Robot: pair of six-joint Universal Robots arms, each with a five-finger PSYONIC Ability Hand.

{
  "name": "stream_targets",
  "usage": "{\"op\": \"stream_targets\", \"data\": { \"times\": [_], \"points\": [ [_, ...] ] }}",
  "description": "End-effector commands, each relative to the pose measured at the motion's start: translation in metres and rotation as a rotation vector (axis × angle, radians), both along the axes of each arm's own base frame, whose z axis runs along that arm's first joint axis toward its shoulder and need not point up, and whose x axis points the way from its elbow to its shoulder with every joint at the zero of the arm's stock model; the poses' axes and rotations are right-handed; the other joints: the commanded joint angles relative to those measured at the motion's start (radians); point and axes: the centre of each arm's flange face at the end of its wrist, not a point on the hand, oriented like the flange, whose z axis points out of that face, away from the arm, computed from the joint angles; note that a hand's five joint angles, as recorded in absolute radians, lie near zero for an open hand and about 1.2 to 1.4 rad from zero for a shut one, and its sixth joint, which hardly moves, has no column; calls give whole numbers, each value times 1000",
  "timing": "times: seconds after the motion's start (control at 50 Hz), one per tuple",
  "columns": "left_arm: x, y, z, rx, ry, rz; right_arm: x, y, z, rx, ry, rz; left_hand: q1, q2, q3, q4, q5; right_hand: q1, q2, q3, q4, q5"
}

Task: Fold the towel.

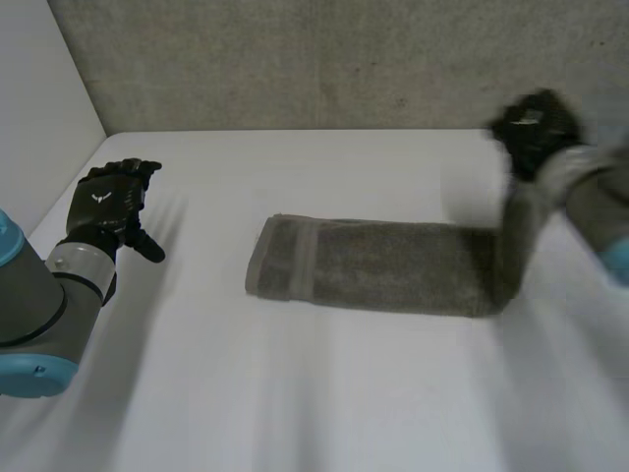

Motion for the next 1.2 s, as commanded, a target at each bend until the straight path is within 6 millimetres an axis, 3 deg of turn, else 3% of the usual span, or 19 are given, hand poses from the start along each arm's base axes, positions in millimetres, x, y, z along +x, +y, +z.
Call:
{"op": "stream_targets", "data": {
  "times": [0.02, 0.1, 0.16, 0.3, 0.32, 0.34, 0.36, 0.4, 0.5, 0.6, 0.62, 0.72, 0.76, 0.94, 1.04, 1.08, 1.1, 1.12, 1.2],
  "points": [
    [-1, 1, 0, 1, 0, -3, 119, 83, -33, 14, 4, 335, 5, 8, 6, 9, -22, 70, 86, 56, 63, 69],
    [-3, 2, -2, 6, -3, -11, 164, 123, -78, 29, 39, 473, 5, 8, 6, 9, -22, 70, 86, 56, 63, 69],
    [-4, 2, -3, 7, -4, -14, 180, 137, -107, 31, 92, 522, 5, 8, 6, 9, -22, 70, 86, 56, 63, 69],
    [-11, -4, 5, -35, 1, -31, 190, 146, -119, 25, 122, 565, 4, 8, 5, 8, -23, 70, 86, 56, 63, 69],
    [-15, -5, 7, -43, 4, -40, 190, 148, -118, 25, 119, 573, 4, 8, 5, 8, -23, -277, -262, -292, -285, -278],
    [-15, -5, 7, -43, 4, -40, 190, 148, -118, 25, 119, 573, 4, 8, 5, 8, -23, -281, -265, -295, -289, -282],
    [-20, -5, 10, -53, 8, -54, 190, 150, -120, 32, 119, 579, 4, 8, 5, 8, -23, -926, -911, -940, -934, -927],
    [-25, -4, 14, -68, 13, -67, 188, 150, -118, 37, 111, 578, 4, 8, 5, 8, -23, -1151, -1136, -1166, -1159, -1152],
    [-42, -3, 28, -114, 30, -106, 171, 149, -72, 37, -7, 528, 4, 8, 5, 8, -23, -1151, -1136, -1166, -1159, -1152],
    [-72, 9, 33, -134, 39, -188, 106, 116, -49, 198, -218, 334, 4, 8, 5, 8, -23, -1151, -1136, -1166, -1159, -1152],
    [-84, 13, 33, -137, 41, -219, 106, 116, -49, 198, -219, 334, 4, 8, 6, 9, -22, -1151, -1136, -1166, -1159, -1152],
    [-114, 25, 22, -125, 40, -286, 65, 108, -55, 338, -302, 206, 5, 8, 6, 9, -22, -1151, -1136, -1166, -1159, -1152],
    [-122, 28, 15, -114, 35, -295, 42, 107, -72, 424, -299, 135, 7, 11, 9, 12, -19, -1151, -1136, -1166, -1159, -1152],
    [-140, 31, -30, -15, -8, -301, 11, 101, -102, 484, -292, 32, 10, 14, 12, 15, -16, -1012, -997, -1026, -1020, -1013],
    [-137, 32, -37, 17, -24, -274, 2, 89, -124, 500, -293, -14, 10, 14, 12, 15, -16, -733, -718, -747, -741, -734],
    [-134, 33, -35, 17, -25, -261, -1, 81, -135, 507, -281, -34, 10, 14, 12, 15, -16, -339, -324, -353, -347, -340],
    [-134, 33, -35, 17, -25, -261, -1, 81, -135, 507, -281, -34, 10, 14, 12, 15, -16, -337, -321, -351, -344, -338],
    [-133, 33, -32, 14, -23, -257, -2, 75, -136, 497, -280, -44, 10, 14, 12, 15, -16, 6, 22, -8, -1, 5],
    [-130, 35, -16, -14, -9, -252, -6, 65, -127, 440, -259, -71, 7, 11, 9, 12, -19, 70, 86, 56, 63, 69]
  ]
}}
